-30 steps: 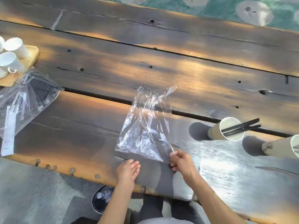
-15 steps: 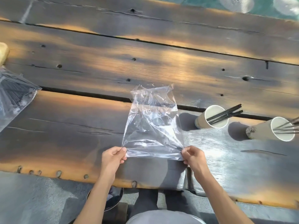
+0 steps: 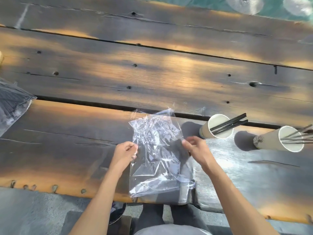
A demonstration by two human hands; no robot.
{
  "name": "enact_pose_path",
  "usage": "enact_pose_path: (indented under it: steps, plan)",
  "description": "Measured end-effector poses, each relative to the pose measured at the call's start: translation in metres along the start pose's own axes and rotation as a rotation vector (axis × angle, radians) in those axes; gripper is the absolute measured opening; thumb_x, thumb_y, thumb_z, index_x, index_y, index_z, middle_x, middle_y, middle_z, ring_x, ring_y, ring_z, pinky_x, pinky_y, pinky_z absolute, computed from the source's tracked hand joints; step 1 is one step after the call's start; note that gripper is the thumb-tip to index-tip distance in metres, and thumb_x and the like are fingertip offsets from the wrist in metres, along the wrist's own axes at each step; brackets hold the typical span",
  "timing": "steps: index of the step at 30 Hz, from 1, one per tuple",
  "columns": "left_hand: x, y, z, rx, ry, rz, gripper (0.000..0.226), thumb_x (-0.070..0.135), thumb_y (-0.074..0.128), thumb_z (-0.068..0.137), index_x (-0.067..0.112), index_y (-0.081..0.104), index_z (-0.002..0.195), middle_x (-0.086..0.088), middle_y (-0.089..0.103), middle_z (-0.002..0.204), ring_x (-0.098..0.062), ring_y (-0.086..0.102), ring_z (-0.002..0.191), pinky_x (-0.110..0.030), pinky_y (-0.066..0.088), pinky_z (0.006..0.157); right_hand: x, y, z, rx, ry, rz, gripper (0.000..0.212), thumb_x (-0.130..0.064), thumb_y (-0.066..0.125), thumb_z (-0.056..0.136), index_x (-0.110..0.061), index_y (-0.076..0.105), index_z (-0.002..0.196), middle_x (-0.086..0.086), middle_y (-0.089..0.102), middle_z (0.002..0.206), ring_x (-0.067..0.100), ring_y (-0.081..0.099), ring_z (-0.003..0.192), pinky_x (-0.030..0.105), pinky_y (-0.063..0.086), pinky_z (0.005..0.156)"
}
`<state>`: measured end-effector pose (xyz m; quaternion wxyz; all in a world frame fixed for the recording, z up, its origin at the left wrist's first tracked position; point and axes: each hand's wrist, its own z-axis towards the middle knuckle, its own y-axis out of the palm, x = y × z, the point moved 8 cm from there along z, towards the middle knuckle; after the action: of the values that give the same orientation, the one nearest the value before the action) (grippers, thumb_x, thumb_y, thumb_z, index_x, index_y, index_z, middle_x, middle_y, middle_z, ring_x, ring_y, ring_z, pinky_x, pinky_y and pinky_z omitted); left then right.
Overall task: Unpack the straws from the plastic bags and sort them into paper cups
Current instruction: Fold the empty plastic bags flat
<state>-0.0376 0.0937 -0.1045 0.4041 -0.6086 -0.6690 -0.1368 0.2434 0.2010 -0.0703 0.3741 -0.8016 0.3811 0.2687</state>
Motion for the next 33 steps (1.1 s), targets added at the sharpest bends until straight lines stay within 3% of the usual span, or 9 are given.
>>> enact_pose_path:
  steps: [3, 7, 10, 15, 18, 21, 23, 27, 33]
  plan:
    - [0.001, 0.006, 0.003, -0.021, 0.004, 0.026, 0.015, 0.016, 0.066, 0.092, 0.012, 0.070, 0.079, -0.001, 0.070, 0.072, -0.007, 0.059, 0.055, -0.023, 0.046, 0.059, -0.025, 0.001, 0.025, 0.055, -0.036, 0.123, 0.018, -0.027, 0.066, 0.093, -0.009, 0.069, 0.098, 0.006, 0.073, 0.088, 0.017, 0.065, 0.077, 0.032, 0.052, 0.073]
    - [-0.017, 0.000, 0.003, -0.016, -0.073, -0.086, 0.016, 0.014, 0.071, 0.088, 0.011, 0.074, 0.073, 0.000, 0.068, 0.066, -0.011, 0.057, 0.059, -0.027, 0.046, 0.061, -0.023, 0.007, 0.048, 0.082, 0.019, 0.228, 0.019, -0.004, 0.058, 0.096, -0.008, 0.063, 0.078, 0.006, 0.060, 0.064, 0.018, 0.054, 0.058, 0.029, 0.046, 0.056]
    - [-0.035, -0.015, 0.001, 0.022, -0.129, -0.203, 0.010, 0.011, 0.073, 0.086, 0.010, 0.078, 0.078, -0.002, 0.069, 0.071, -0.017, 0.056, 0.069, -0.035, 0.045, 0.068, -0.008, 0.000, 0.053, 0.160, 0.054, 0.175, 0.019, -0.008, 0.052, 0.100, -0.006, 0.057, 0.082, 0.007, 0.056, 0.066, 0.020, 0.051, 0.055, 0.030, 0.044, 0.053]
    - [-0.052, -0.024, -0.004, 0.040, -0.179, -0.315, 0.013, 0.000, 0.067, 0.089, 0.001, 0.075, 0.079, -0.015, 0.064, 0.071, -0.022, 0.054, 0.060, -0.023, 0.048, 0.052, 0.005, 0.001, 0.049, 0.200, 0.039, 0.095, 0.017, -0.013, 0.051, 0.101, -0.007, 0.053, 0.085, 0.006, 0.054, 0.065, 0.021, 0.052, 0.051, 0.029, 0.046, 0.048]
    - [-0.045, -0.020, -0.004, -0.067, -0.168, -0.263, 0.009, 0.008, 0.070, 0.090, 0.011, 0.074, 0.097, -0.014, 0.072, 0.085, -0.024, 0.063, 0.068, -0.028, 0.054, 0.061, 0.010, 0.010, 0.045, 0.140, 0.046, 0.178, 0.016, -0.008, 0.048, 0.103, -0.005, 0.053, 0.088, 0.007, 0.051, 0.066, 0.019, 0.049, 0.050, 0.022, 0.045, 0.041]
    - [-0.027, -0.025, 0.008, -0.043, -0.129, -0.223, 0.018, 0.022, 0.068, 0.093, 0.023, 0.069, 0.111, -0.002, 0.076, 0.096, -0.023, 0.072, 0.079, -0.032, 0.057, 0.074, 0.016, 0.017, 0.046, 0.038, 0.086, 0.178, 0.011, -0.002, 0.052, 0.099, -0.007, 0.055, 0.089, 0.008, 0.054, 0.069, 0.018, 0.051, 0.052, 0.031, 0.047, 0.050]
    - [-0.011, -0.031, 0.017, 0.019, -0.060, -0.147, 0.014, 0.021, 0.066, 0.094, 0.022, 0.071, 0.108, 0.000, 0.077, 0.092, -0.016, 0.071, 0.077, -0.026, 0.054, 0.075, 0.017, 0.019, 0.047, -0.004, 0.110, 0.160, 0.003, -0.004, 0.057, 0.096, -0.004, 0.059, 0.098, 0.010, 0.061, 0.076, 0.019, 0.057, 0.061, 0.034, 0.049, 0.059]
    - [0.006, -0.024, 0.026, 0.013, -0.003, -0.086, 0.010, 0.012, 0.067, 0.092, 0.020, 0.074, 0.096, -0.001, 0.075, 0.087, -0.014, 0.068, 0.076, -0.024, 0.051, 0.075, -0.005, 0.016, 0.050, 0.033, 0.048, 0.208, 0.016, -0.017, 0.057, 0.099, -0.002, 0.060, 0.106, 0.008, 0.065, 0.081, 0.018, 0.059, 0.068, 0.028, 0.049, 0.064]
    - [0.004, -0.018, 0.026, -0.002, -0.034, -0.100, 0.007, 0.010, 0.069, 0.089, 0.007, 0.073, 0.084, 0.000, 0.070, 0.069, -0.011, 0.061, 0.063, -0.026, 0.047, 0.064, -0.017, 0.016, 0.063, 0.047, 0.004, 0.224, 0.022, -0.011, 0.057, 0.099, -0.007, 0.058, 0.077, 0.011, 0.059, 0.062, 0.022, 0.053, 0.059, 0.029, 0.042, 0.054]
